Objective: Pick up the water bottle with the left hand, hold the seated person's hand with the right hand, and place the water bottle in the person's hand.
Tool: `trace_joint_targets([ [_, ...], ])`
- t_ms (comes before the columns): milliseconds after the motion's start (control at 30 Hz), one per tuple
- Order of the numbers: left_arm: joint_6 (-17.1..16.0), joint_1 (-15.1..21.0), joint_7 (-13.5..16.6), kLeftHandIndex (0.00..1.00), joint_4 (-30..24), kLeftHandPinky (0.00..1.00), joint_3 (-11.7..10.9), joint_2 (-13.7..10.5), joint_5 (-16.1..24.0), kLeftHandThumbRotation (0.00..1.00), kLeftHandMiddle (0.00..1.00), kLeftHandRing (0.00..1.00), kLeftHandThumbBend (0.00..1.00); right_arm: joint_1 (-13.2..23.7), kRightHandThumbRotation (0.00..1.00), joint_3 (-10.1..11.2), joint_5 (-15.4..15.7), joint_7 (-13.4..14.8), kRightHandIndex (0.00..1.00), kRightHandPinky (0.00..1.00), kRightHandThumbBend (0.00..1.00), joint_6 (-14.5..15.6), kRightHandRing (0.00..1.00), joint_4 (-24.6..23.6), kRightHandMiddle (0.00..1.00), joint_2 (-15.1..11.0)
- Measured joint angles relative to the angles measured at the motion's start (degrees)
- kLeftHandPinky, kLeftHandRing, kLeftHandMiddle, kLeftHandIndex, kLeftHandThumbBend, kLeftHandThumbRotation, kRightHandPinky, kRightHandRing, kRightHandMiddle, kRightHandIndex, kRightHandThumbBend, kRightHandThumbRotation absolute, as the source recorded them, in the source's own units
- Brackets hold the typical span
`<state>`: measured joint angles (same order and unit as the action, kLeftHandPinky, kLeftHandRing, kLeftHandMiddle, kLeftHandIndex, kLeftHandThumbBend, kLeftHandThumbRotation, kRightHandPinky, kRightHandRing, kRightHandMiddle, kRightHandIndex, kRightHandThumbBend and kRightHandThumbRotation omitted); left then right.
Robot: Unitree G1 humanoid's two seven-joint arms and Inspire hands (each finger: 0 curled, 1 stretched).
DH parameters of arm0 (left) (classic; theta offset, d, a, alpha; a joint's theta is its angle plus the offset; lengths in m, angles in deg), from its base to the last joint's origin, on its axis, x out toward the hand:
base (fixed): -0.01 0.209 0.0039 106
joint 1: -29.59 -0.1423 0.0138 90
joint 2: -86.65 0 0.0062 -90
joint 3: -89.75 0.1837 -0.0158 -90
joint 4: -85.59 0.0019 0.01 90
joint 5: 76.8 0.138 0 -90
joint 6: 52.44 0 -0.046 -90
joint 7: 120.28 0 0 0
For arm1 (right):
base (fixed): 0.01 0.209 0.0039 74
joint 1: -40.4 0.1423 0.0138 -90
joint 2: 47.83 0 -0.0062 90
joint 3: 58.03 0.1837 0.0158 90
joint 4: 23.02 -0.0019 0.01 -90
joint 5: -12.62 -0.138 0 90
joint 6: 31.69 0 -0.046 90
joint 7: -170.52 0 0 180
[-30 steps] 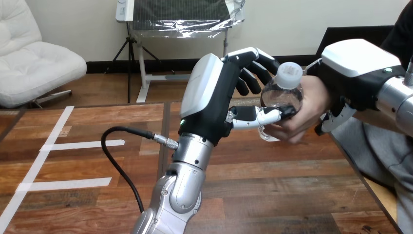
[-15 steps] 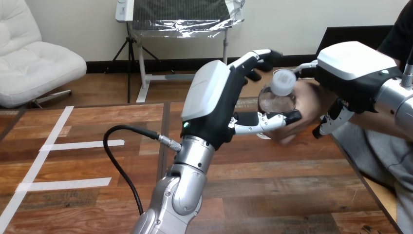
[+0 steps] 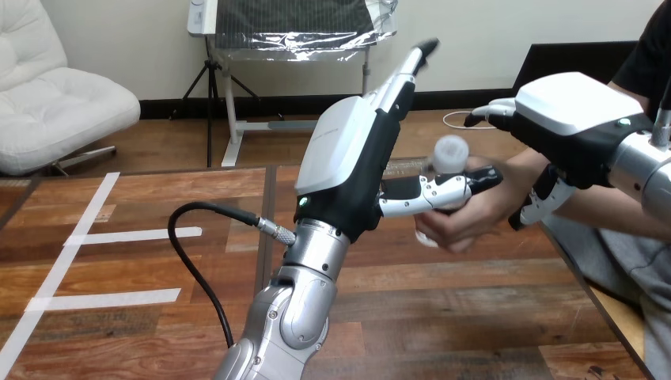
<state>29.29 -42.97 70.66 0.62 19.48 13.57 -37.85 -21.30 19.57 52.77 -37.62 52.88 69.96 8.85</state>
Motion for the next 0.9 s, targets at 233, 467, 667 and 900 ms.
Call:
trace_joint_targets([
  [233,0.0,0.0,0.0,0.92,0.0,0.92,0.0,-0.2,0.0,0.55,0.95,0.91,0.82,-0.6,0.03,0.0,-0.1,-0.3,0.91,0.85,0.87,0.0,0.92,0.0,0.94,0.0],
  [467,0.0,0.0,-0.1,0.90,-0.2,0.89,0.0,-0.2,-0.1,0.55,0.93,0.89,0.81,-1.0,0.03,0.0,-0.4,-0.7,0.91,0.85,0.87,0.1,0.92,0.0,0.94,0.0],
  [667,0.0,0.0,-0.1,0.90,-0.4,0.88,0.0,-0.2,-0.1,0.56,0.93,0.88,0.80,-1.3,0.03,0.0,-0.4,-1.0,0.91,0.85,0.87,0.1,0.92,0.0,0.94,0.0],
  [900,0.0,-0.4,-0.4,0.89,-1.6,0.87,0.0,-0.3,-0.3,0.55,0.92,0.87,0.78,-2.1,0.03,0.9,-1.2,-2.0,0.91,0.84,0.86,1.1,0.91,-1.0,0.93,0.0],
])
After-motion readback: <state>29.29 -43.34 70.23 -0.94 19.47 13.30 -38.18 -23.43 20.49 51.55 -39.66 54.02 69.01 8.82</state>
